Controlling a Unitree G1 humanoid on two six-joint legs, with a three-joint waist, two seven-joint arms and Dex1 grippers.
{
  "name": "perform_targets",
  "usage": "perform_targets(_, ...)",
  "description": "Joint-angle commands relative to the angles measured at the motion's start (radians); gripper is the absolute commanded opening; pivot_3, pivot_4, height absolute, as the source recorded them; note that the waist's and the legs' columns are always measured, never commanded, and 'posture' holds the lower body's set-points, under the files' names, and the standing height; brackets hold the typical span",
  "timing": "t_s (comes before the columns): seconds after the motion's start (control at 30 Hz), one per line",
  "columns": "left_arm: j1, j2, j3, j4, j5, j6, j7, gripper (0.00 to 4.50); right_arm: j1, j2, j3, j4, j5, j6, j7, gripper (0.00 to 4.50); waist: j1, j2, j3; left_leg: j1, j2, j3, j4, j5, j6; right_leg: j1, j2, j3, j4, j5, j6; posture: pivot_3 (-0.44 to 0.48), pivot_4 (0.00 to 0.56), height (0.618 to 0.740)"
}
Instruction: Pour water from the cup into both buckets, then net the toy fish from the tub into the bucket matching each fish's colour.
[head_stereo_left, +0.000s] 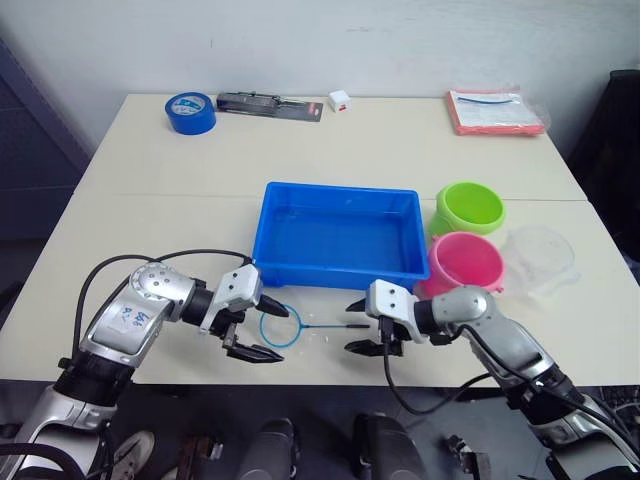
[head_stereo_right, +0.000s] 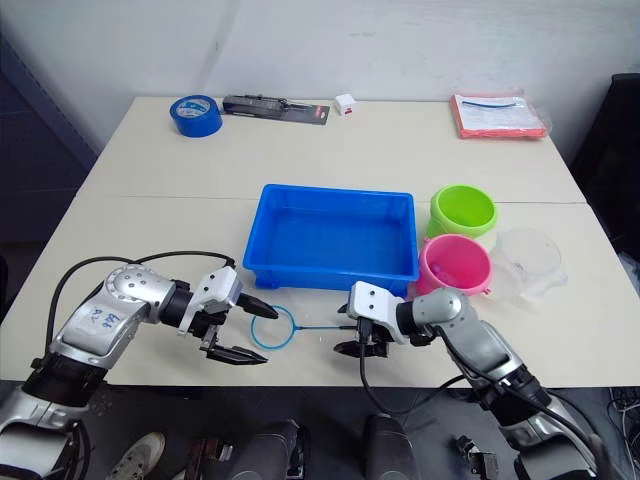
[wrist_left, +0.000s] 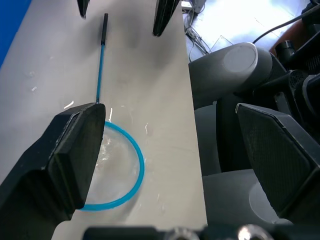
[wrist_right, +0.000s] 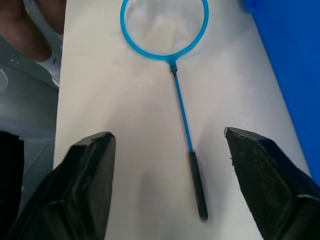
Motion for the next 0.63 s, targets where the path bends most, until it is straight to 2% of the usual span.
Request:
perform_targets(0.03, 0.126, 0.003, 0.124, -0.132, -0.071, 0.066, 0.098, 4.50, 0.117, -0.082, -0.151, -0.187, 0.066, 0.065, -0.026, 4.44, 0.000, 0.000, 0.000, 0.000, 0.000, 0.000, 0.000, 0.000, 0.000, 0.000, 0.000, 0.000, 0.000, 0.000, 0.000, 0.000, 0.150, 0.737)
perform_targets(0.2, 0.368, -0.015, 0.280, -0.288, -0.104, 0.119, 0.257, 4.50, 0.338, -0.114, -0.334, -0.370, 0.135, 0.146, -0.116, 4.44, 0.002, 0.000, 0.000, 0.001, 0.002, 0.000, -0.003, -0.001, -0.001, 0.001, 0.000, 0.004, -0.003, 0.000, 0.000, 0.000, 0.150, 0.737)
perform_targets(0.33, 0.531, -0.046, 0.375, -0.346, -0.127, 0.124, 0.337, 4.50, 0.489, -0.077, -0.421, -0.448, 0.184, 0.163, -0.176, 4.44, 0.008, 0.000, 0.000, 0.004, 0.003, 0.000, -0.005, 0.000, -0.002, 0.004, 0.000, 0.005, -0.008, 0.000, 0.000, 0.000, 0.150, 0.737)
perform_targets(0.53, 0.591, -0.082, 0.406, -0.366, -0.147, 0.124, 0.406, 4.50, 0.552, -0.104, -0.423, -0.405, 0.170, 0.115, -0.173, 4.44, 0.021, 0.000, 0.000, 0.008, 0.003, 0.000, -0.006, -0.001, -0.001, 0.008, 0.000, 0.006, -0.011, 0.000, 0.000, 0.000, 0.150, 0.737)
perform_targets(0.63, 0.595, -0.085, 0.403, -0.359, -0.156, 0.116, 0.409, 4.50, 0.539, -0.112, -0.419, -0.384, 0.172, 0.103, -0.172, 4.44, 0.022, 0.000, 0.000, 0.017, 0.002, 0.001, -0.012, -0.001, -0.001, 0.016, 0.000, 0.006, -0.016, -0.001, -0.001, 0.000, 0.150, 0.737)
